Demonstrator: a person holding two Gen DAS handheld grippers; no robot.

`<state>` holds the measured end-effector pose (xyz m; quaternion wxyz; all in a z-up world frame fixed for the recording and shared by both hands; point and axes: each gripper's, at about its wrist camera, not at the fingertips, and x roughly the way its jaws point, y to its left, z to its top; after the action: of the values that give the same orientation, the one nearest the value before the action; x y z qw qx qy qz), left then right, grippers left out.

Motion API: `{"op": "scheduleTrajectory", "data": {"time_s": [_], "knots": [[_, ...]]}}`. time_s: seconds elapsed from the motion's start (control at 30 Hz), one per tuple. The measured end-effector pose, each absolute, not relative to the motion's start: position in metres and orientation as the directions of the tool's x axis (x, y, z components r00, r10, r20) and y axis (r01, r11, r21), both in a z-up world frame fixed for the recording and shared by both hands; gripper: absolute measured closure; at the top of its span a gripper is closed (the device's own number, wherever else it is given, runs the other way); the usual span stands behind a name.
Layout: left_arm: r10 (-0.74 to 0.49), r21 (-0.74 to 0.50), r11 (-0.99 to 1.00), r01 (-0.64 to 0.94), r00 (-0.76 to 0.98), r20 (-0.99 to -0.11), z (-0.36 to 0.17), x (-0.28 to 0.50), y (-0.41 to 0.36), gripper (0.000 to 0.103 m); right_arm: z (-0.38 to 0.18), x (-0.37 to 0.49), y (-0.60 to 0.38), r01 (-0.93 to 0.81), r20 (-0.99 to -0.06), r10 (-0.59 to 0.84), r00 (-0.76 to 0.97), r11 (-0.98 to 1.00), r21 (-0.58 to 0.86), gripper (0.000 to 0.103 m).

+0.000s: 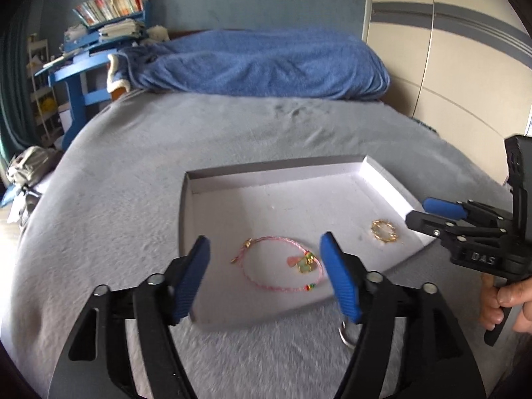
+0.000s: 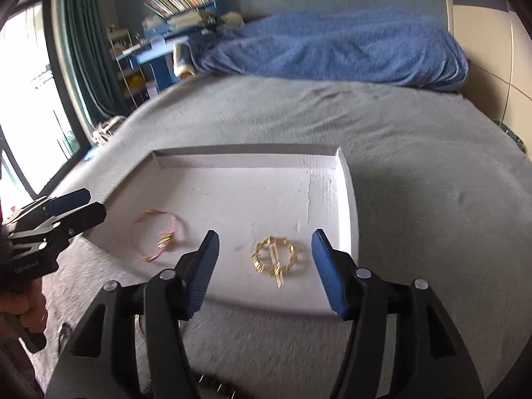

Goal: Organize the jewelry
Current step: 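Release the pink cord bracelet into the tray with the left tool, then grasp the black cord bracelet with the left tool while the right tool grasps the silver hoop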

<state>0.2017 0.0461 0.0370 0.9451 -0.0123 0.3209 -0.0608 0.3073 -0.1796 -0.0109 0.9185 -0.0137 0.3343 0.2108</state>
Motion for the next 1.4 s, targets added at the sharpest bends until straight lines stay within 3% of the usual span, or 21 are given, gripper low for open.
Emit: {"op": "scheduleTrajectory", "data": {"time_s": [0.23, 0.6, 0.93, 1.0, 1.1, 1.17, 1.4], "knots": [[-0.122, -0.071, 0.992, 0.1, 0.798, -0.59, 0.039, 0.148, 0.062, 0.024, -0.005, 0.254, -0.198, -0.387, -0.592, 0.382, 0.71, 0.914, 0.126, 0.031], [-0.074, -0.065, 0.997, 0.043, 0.768, -0.636, 0.024, 0.075, 0.086, 0.02, -0.015, 0.205, -0.226, -0.333, -0.592, 0.368, 0.717, 0.927, 0.173, 0.027], [-0.08, -0.05, 0.997, 0.063, 0.718, -0.692, 0.007, 0.057, 0.084, 0.019, -0.023, 0.201, -0.227, -0.307, -0.603, 0.348, 0.718, 0.935, 0.175, 0.027], [-0.097, -0.046, 0.995, 0.092, 0.687, -0.72, 0.0, 0.058, 0.079, 0.022, -0.023, 0.202, -0.229, -0.304, -0.604, 0.349, 0.717, 0.936, 0.18, 0.027], [-0.103, -0.04, 0.993, 0.111, 0.642, -0.76, -0.012, 0.062, 0.073, 0.044, -0.025, 0.202, -0.23, -0.296, -0.602, 0.35, 0.718, 0.936, 0.19, 0.027], [-0.101, -0.042, 0.993, 0.112, 0.6, -0.793, -0.022, 0.067, 0.072, 0.065, -0.025, 0.202, -0.23, -0.297, -0.603, 0.35, 0.716, 0.936, 0.191, 0.027], [-0.095, -0.033, 0.993, 0.116, 0.579, -0.81, -0.031, 0.07, 0.07, 0.067, -0.024, 0.2, -0.204, -0.379, -0.602, 0.391, 0.696, 0.912, 0.154, 0.027]]}}
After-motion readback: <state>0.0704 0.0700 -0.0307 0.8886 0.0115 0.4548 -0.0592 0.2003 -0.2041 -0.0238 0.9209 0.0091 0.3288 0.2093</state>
